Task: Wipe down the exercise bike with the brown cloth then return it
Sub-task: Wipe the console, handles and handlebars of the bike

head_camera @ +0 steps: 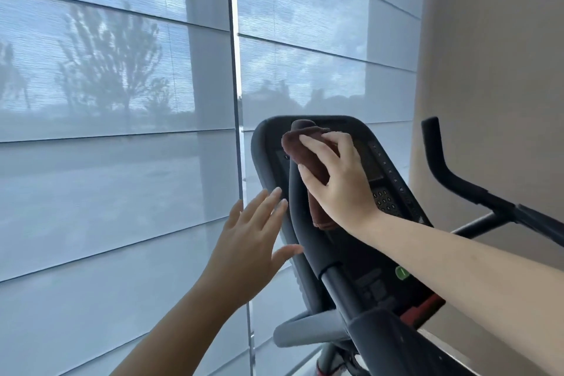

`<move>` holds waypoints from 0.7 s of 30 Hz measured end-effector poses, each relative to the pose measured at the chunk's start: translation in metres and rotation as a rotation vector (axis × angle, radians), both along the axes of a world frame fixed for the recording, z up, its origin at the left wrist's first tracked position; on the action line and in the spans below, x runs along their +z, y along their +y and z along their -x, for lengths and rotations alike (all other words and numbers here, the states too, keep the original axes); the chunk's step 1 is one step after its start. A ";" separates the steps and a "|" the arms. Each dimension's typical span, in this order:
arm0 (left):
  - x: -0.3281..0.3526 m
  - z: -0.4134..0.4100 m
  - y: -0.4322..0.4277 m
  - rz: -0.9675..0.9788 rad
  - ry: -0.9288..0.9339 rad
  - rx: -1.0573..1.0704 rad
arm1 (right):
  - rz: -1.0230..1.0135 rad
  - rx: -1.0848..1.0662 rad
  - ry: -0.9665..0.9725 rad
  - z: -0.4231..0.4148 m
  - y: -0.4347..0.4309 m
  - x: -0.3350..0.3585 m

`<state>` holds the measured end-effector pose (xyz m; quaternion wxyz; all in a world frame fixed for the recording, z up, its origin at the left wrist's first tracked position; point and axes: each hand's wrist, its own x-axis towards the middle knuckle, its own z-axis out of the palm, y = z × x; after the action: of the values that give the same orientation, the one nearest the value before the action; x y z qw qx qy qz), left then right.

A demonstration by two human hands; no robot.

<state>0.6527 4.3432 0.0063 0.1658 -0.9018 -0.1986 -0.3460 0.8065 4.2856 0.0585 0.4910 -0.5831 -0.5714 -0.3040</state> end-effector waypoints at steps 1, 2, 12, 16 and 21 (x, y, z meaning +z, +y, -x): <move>-0.002 -0.001 0.004 0.000 0.016 0.004 | -0.001 0.013 -0.027 -0.003 0.001 -0.003; -0.005 -0.003 0.008 -0.001 0.027 0.008 | 0.005 0.030 -0.044 -0.005 0.000 -0.006; -0.014 -0.018 0.025 -0.068 0.012 -0.106 | 0.362 0.204 0.062 -0.017 -0.042 -0.023; -0.007 -0.020 0.039 -0.083 0.008 -0.168 | 0.021 0.051 0.075 -0.009 -0.012 0.012; -0.005 -0.022 0.061 -0.112 -0.024 -0.324 | 0.164 0.016 0.052 -0.006 -0.009 0.002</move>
<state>0.6752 4.4040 0.0011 0.1555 -0.9072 -0.0332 -0.3896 0.8127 4.2762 0.0609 0.4588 -0.6242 -0.5862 -0.2371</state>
